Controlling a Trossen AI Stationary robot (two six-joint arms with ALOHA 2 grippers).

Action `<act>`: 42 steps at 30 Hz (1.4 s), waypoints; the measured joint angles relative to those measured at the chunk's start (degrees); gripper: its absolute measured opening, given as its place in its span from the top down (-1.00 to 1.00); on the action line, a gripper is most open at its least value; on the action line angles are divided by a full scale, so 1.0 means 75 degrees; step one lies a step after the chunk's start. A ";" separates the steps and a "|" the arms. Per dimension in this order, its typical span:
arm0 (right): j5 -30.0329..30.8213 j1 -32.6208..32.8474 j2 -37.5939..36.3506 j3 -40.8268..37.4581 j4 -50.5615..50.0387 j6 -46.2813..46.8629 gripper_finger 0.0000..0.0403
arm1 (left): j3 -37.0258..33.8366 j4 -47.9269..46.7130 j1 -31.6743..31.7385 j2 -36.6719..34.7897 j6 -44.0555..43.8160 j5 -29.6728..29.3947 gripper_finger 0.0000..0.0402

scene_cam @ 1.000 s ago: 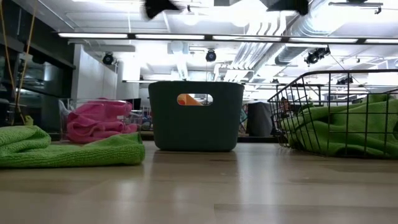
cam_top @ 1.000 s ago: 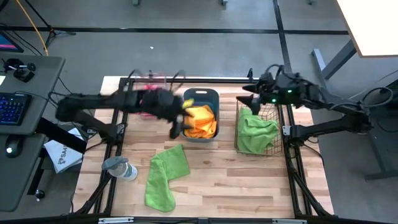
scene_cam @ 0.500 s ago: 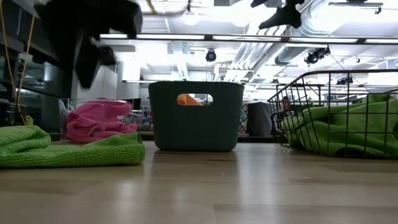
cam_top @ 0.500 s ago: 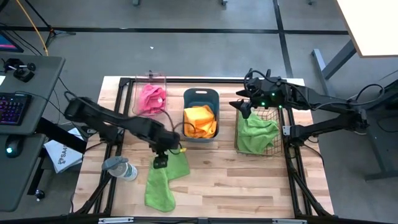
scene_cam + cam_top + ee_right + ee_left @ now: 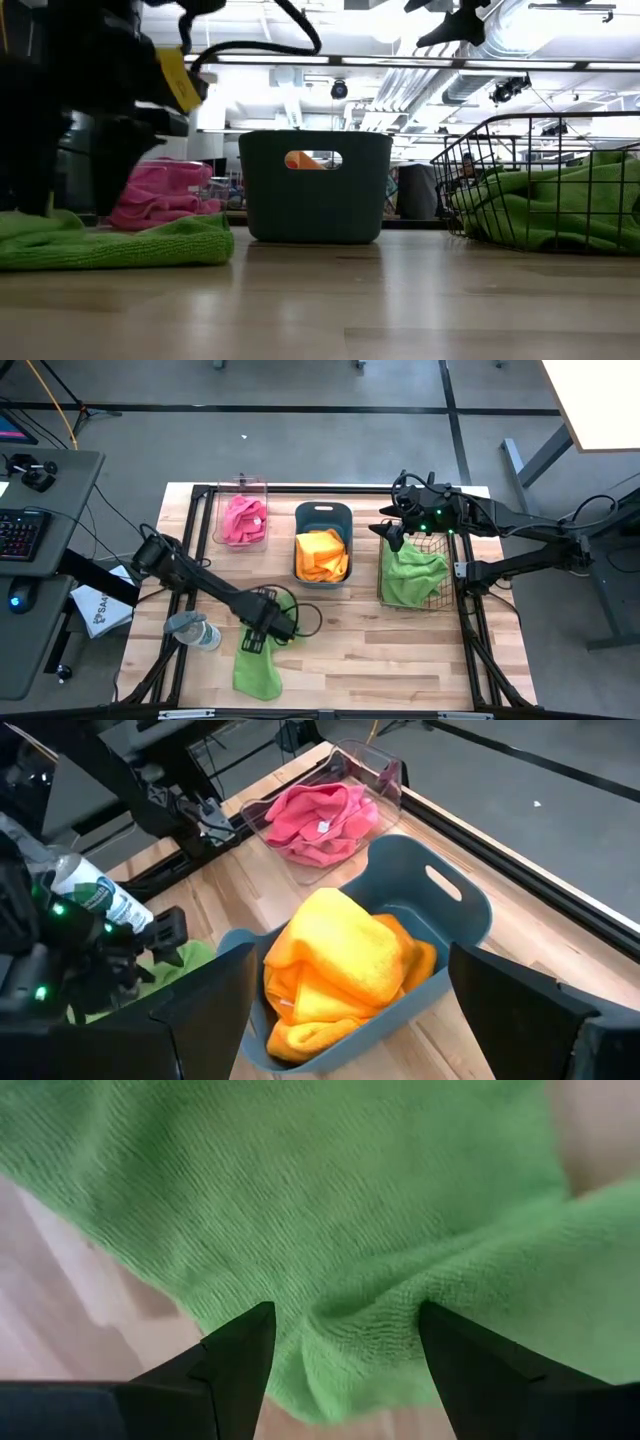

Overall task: Sort microfiber towel by color & place in baskets
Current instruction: Put the green towel into the gold wire basket

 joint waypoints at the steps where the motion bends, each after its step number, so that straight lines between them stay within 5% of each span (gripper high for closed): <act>1: 0.0000 0.0000 0.0002 0.0000 0.0000 0.0000 -0.62 | 0.0000 0.0059 -0.0026 0.0081 -0.0002 -0.0142 -0.18; 12: -0.0112 0.0000 0.0000 0.0003 -0.0151 0.0084 -0.62 | -0.0508 0.1185 0.0049 0.0415 0.0189 0.0145 -0.13; 15: -0.0122 0.0000 0.0000 0.0003 -0.0262 0.0174 -0.62 | -0.0530 0.1208 0.0110 0.0422 0.0265 0.0340 0.12; 20: -0.0146 0.0000 0.0000 0.0003 -0.0289 0.0230 -0.62 | -0.0590 0.1212 0.0288 -0.0001 0.0596 0.0615 0.89; 26: -0.0270 0.0000 0.0000 0.0003 -0.0249 0.0233 -0.62 | -0.0448 0.0478 0.0940 -0.1827 0.0582 0.0619 0.98; 32: -0.0774 0.0000 -0.0093 0.0033 0.1078 0.0403 -0.62 | 0.1152 0.0012 0.1740 -0.3324 0.1073 0.0103 0.99; 37: -0.1037 0.0000 -0.0199 0.0453 0.2565 0.0036 -0.62 | 0.2892 0.1147 0.2451 -0.3131 0.2161 -0.0648 1.00; 42: -0.1035 0.0000 -0.0238 0.1108 0.3030 -0.0476 -0.62 | 0.3542 0.3195 0.3069 -0.2412 0.3731 -0.1221 1.00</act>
